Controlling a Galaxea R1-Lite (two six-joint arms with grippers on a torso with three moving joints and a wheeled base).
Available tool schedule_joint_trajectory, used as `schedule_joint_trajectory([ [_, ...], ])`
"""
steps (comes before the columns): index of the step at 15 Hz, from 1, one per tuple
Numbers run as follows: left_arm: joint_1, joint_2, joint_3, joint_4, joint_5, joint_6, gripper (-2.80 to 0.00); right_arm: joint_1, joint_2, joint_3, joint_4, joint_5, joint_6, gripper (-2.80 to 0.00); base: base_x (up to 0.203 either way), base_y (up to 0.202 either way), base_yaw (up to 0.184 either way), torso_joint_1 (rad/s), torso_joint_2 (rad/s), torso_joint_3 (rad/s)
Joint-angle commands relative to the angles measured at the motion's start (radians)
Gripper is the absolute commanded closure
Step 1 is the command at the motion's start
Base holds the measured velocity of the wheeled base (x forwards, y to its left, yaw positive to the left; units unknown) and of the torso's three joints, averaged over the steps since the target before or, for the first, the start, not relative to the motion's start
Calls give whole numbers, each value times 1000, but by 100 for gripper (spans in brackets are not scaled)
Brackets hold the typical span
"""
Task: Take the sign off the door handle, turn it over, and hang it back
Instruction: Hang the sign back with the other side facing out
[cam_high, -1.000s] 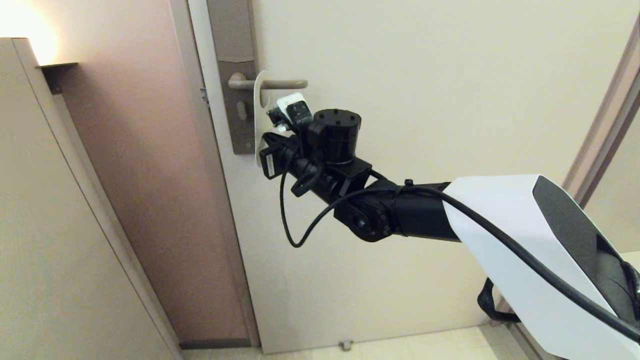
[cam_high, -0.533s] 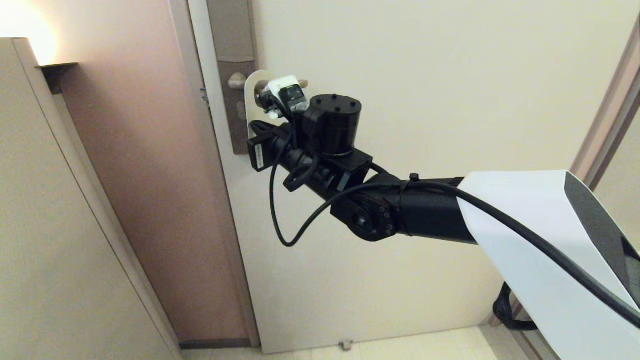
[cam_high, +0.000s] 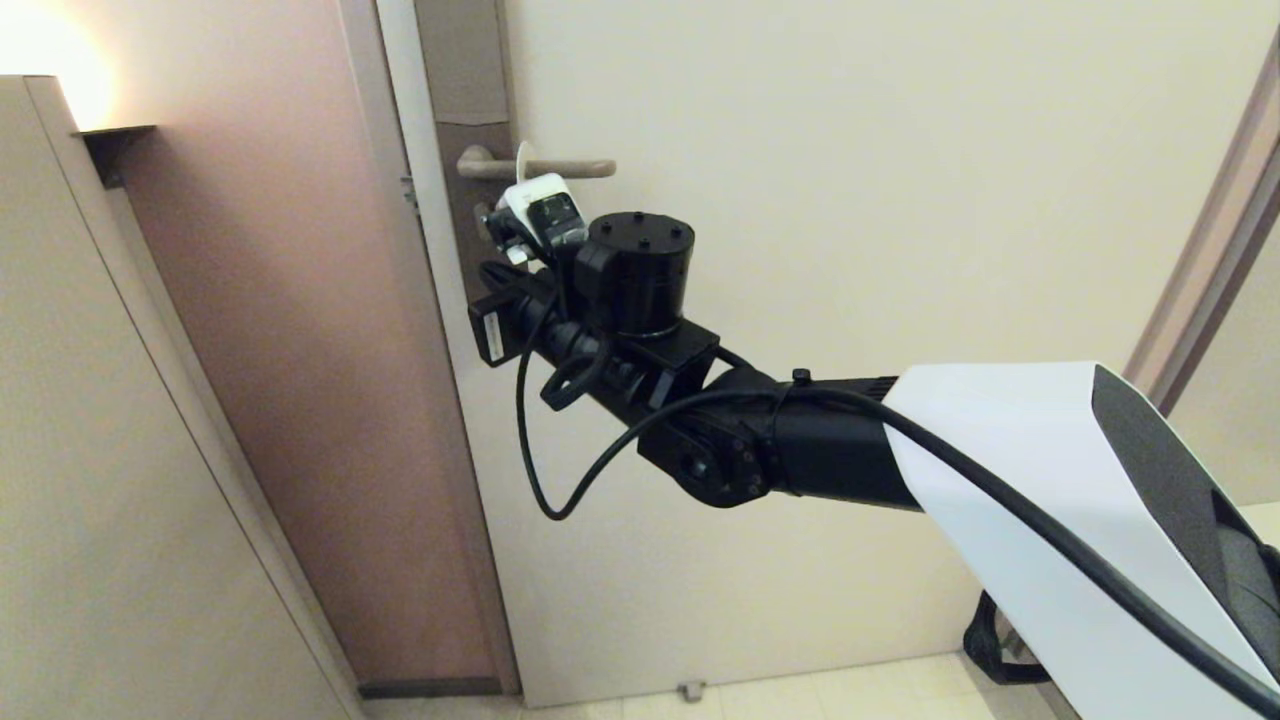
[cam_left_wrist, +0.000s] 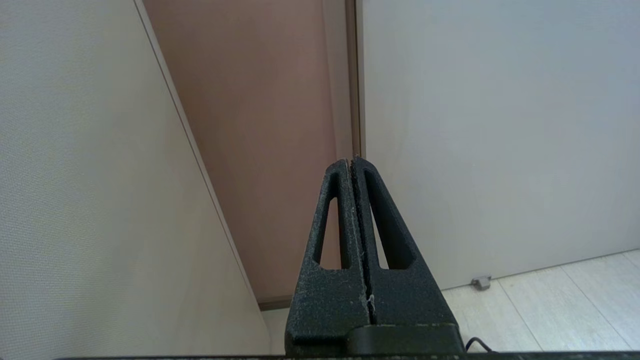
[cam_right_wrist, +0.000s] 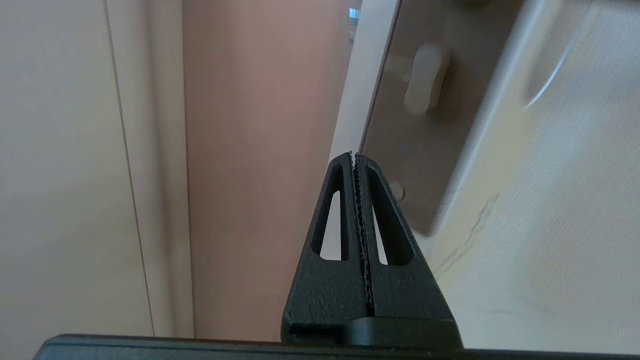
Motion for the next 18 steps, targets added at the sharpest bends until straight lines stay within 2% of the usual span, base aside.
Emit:
schedule_joint_trajectory([
  [1, 1, 1, 0, 0, 0, 0, 0, -11, 21, 0, -9, -8, -1, 0, 0, 0, 0, 0, 0, 0],
  [6, -1, 1, 0, 0, 0, 0, 0, -11, -48, 49, -6, -18, 3, 0, 0, 0, 0, 0, 0, 0],
  [13, -1, 1, 0, 0, 0, 0, 0, -22, -382, 359, 157, -19, 24, 0, 0, 0, 0, 0, 0, 0],
  [16, 1, 1, 0, 0, 0, 0, 0, -77, -530, 456, 233, -32, 24, 0, 0, 0, 0, 0, 0, 0],
  [18, 1, 1, -2, 0, 0, 0, 0, -175, -612, 502, 293, -71, 25, 0, 0, 0, 0, 0, 0, 0],
])
